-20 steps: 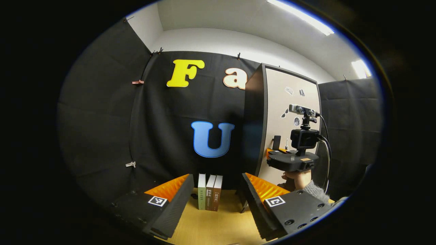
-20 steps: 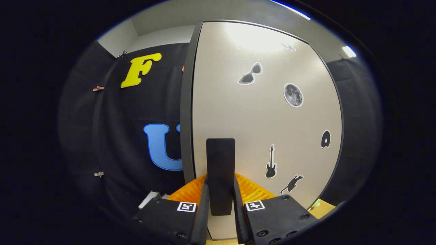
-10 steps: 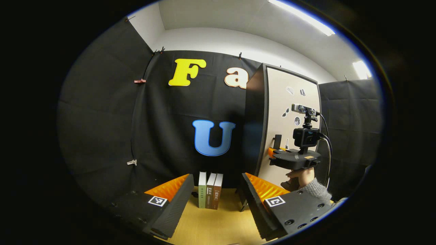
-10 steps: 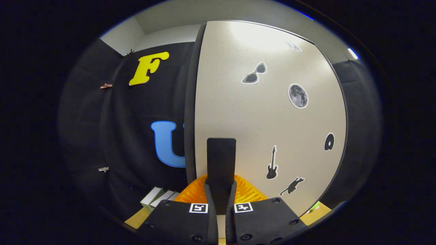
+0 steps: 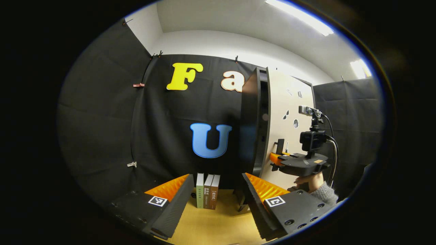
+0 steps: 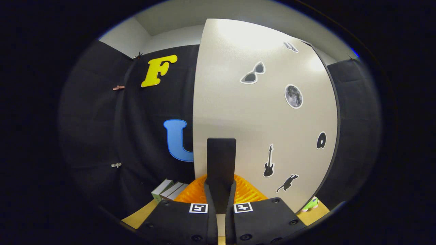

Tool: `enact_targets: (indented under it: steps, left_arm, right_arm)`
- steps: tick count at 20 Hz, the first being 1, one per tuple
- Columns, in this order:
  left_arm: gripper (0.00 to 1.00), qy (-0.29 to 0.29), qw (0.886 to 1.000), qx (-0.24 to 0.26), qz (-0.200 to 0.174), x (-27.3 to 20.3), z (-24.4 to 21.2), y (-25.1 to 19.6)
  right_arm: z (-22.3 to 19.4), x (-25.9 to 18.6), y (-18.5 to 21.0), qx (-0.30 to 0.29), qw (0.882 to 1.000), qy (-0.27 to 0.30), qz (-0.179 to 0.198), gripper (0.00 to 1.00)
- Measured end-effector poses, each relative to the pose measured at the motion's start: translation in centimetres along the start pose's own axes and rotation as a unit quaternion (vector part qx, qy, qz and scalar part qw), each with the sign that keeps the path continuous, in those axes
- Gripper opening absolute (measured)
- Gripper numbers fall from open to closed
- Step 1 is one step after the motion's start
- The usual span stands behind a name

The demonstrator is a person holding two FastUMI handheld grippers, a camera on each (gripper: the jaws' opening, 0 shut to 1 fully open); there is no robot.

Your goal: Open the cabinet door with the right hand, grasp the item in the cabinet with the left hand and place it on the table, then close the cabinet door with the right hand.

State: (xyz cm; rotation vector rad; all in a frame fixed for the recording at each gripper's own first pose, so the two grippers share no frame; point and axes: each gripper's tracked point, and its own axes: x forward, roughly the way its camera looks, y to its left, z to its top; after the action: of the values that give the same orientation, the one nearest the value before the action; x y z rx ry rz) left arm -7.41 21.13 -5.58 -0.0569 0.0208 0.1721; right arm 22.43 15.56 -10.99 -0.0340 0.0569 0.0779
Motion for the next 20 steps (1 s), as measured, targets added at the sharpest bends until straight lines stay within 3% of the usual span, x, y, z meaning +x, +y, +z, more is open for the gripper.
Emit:
enact_targets:
  steps: [9,20]
  left_arm:
    - [0.89,-0.004,0.999,0.017,-0.049,-2.2,0.3,-5.1]
    - [0.89,-0.014,0.993,0.020,-0.113,-2.1,0.7,-9.1]
  right_arm:
    - [0.7,-5.3,-1.6,-0.007,1.000,0.006,0.023,0.12]
    - [0.9,-10.7,-5.6,0.007,1.000,0.004,-0.002,0.12]
